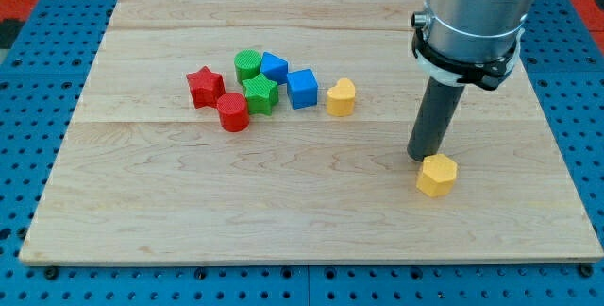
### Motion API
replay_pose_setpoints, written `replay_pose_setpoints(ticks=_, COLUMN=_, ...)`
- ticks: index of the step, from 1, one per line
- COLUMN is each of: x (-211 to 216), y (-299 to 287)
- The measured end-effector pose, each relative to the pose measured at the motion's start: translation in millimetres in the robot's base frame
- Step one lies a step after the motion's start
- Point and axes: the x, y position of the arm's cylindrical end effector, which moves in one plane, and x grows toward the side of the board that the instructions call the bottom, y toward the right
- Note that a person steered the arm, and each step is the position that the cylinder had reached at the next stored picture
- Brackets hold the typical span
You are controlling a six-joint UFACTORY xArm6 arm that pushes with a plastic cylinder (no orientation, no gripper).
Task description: Move the yellow heart to the top left side of the yellow hexagon
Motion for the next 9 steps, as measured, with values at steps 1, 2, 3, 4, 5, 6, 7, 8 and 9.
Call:
replay_pose_setpoints(ticks=1, x=-6.1, y=-5.5)
replay_pose_setpoints(ticks=2, x=-4.3, y=-6.7)
replay_pose_setpoints(ticks=3, x=-4.1, y=-51.9)
replay_pose_setpoints(ticks=4, x=-9.2, y=-116.4)
replay_pose_setpoints(ticks=5, x=-61.1, y=-119.3)
replay_pose_setpoints(ticks=6, x=-94.2, y=-105.3)
replay_pose_setpoints(ticks=7, x=-103.9, y=-59.3)
replay_pose_setpoints(ticks=8, x=-104.5, y=-2.3)
replay_pose_setpoints(ticks=9, x=-132.3, y=-5.1)
